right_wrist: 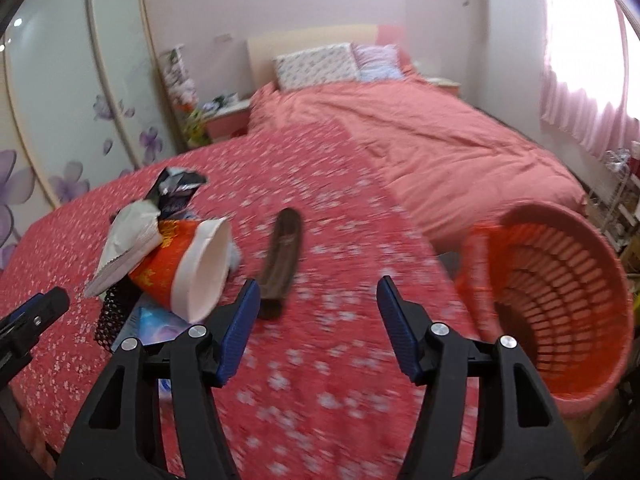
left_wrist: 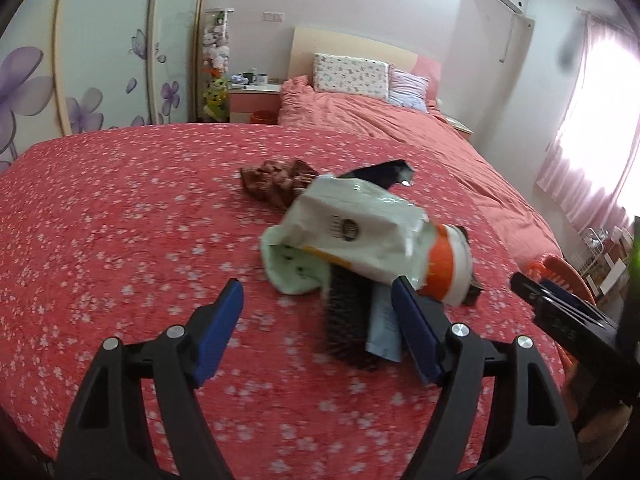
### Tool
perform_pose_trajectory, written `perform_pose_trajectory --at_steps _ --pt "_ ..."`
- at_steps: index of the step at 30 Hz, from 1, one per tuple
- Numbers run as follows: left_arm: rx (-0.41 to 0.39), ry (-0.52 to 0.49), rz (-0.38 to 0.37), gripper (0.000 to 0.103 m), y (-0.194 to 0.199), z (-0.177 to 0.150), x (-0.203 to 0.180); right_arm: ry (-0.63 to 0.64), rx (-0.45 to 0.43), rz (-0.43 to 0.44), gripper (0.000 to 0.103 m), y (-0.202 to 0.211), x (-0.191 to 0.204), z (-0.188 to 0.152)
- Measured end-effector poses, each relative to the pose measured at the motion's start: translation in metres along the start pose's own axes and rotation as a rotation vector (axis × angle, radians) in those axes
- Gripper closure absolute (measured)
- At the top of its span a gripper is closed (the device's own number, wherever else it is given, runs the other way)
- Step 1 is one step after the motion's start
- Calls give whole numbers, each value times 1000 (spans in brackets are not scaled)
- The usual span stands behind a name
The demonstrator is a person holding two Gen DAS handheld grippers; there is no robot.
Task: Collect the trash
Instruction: 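Return to the bed and grasp the brown comb with the right gripper, then grasp the white plastic bag with the left gripper while the right gripper holds the comb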
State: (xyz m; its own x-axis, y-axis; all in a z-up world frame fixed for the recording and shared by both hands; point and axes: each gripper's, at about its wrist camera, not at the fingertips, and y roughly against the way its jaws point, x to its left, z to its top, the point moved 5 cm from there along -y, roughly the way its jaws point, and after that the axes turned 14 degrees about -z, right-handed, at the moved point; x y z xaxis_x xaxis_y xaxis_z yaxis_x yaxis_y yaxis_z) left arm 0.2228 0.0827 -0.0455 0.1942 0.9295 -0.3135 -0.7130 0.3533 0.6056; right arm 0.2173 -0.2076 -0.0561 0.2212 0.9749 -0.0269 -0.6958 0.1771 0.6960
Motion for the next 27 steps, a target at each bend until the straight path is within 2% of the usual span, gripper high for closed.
perform_pose_trajectory --at_steps 5,9,13,23,27 --pt "-2 27 5 27 1 1 16 46 76 -3 47 -28 24 2" --pt "-3 38 -2 27 1 3 23 25 167 14 58 -46 27 -2" --pt "-1 37 -12 27 -2 2 23 9 162 -4 70 -44 20 -4" --pt "8 26 -52 23 -15 4 -2 53 135 -20 70 -48 30 -2" --pt "6 2 -61 21 -20 6 -17 44 129 -35 71 -44 20 -5"
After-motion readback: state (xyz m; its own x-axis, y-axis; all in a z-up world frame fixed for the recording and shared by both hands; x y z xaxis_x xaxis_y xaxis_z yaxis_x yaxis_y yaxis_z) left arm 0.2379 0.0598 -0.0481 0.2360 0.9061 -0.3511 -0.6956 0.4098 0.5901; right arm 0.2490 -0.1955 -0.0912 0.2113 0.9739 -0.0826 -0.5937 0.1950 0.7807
